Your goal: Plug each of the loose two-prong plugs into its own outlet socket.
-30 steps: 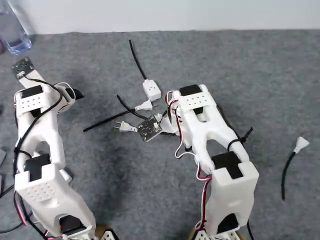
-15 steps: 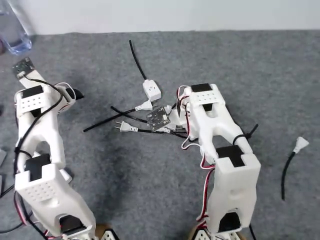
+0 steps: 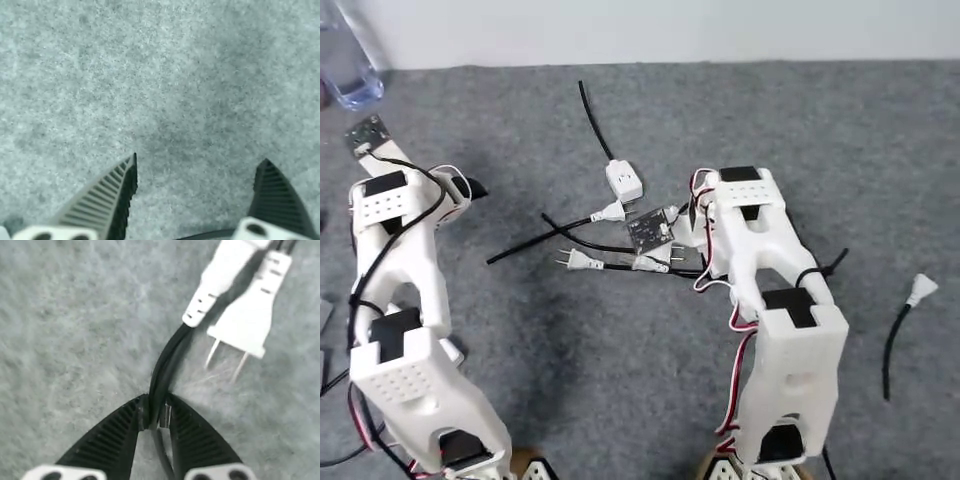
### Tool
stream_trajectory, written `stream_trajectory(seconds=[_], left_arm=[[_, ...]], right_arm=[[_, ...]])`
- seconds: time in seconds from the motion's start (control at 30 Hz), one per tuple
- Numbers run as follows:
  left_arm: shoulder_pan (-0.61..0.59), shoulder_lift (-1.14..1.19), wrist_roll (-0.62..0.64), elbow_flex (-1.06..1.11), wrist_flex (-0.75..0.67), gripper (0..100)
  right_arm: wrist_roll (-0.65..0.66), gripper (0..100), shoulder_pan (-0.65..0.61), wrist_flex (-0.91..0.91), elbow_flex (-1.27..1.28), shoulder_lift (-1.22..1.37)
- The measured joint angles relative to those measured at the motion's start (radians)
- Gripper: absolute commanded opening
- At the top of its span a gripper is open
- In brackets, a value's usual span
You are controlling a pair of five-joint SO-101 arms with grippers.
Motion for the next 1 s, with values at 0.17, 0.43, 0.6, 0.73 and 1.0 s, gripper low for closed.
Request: stream_trajectory(seconds=[0.17,0.43,0.6,0.73,1.0], left_arm=[[0.000,0.000,0.000,0.000,0.000,35],[0.000,0.000,0.000,0.000,0.000,35],[0.000,0.000,0.000,0.000,0.000,35],[0.000,0.000,0.000,0.000,0.000,35],[0.000,0.000,0.000,0.000,0.000,35]], right_arm=[[0.000,0.9,0.060,0.114,-0.121,0.008],[0.002,0.9,0.229,0.334,-0.362,0.008],[0.081,0.9,0.400,0.442,-0.500,0.008],[0.141,0.9,0.552,0.462,-0.562,0.008],[0.308,0.9,0.862,0.462,-0.680,0.008]])
